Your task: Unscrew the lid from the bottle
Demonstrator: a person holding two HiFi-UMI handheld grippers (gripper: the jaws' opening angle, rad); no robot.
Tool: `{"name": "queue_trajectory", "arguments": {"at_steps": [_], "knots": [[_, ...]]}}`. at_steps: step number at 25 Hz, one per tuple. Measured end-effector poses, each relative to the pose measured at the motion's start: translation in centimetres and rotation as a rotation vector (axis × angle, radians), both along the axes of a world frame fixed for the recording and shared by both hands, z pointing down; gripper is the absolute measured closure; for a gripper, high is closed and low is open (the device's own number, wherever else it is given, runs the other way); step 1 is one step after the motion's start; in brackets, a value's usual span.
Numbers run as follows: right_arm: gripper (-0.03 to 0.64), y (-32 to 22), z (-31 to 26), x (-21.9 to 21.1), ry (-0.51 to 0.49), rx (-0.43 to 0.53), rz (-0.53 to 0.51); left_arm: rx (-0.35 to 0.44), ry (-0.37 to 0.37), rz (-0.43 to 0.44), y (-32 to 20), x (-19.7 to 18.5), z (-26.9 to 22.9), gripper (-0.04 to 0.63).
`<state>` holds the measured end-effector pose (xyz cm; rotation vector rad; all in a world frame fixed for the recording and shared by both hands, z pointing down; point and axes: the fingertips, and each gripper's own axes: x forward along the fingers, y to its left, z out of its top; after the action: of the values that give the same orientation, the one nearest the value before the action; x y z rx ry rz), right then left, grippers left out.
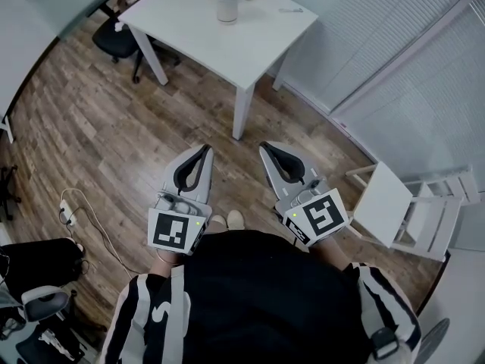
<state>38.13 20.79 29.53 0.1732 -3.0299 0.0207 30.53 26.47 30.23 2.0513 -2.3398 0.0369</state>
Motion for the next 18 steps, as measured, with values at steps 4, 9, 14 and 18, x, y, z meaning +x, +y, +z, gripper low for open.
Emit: {"name": "queue_trajectory", "arguments": {"at_steps": [4,9,14,18], "knots": [[0.617,0.2,0.0,0.0,-0.002,-0.006,-0.009,0.002,0.002,-0.007,0.3,0.0,0.1,0.595],[0.617,0.6,0.5,-0.6,0.003,-0.016,-0.037,-0.026,0.024,-0.058,1.2,-0.9,0.9,0.595],[0.617,0.0,0.5,-1.5,-0.006,-0.006,-0.036,-0.031,0.013,-0.056,0.9,-1.9,1.4,0.595],[0.617,-0.9,1.0,-2.6,-0.008,-0.009,-0.022,-0.008,-0.01,-0.045,-0.1,-3.5,1.3,0.595]]}}
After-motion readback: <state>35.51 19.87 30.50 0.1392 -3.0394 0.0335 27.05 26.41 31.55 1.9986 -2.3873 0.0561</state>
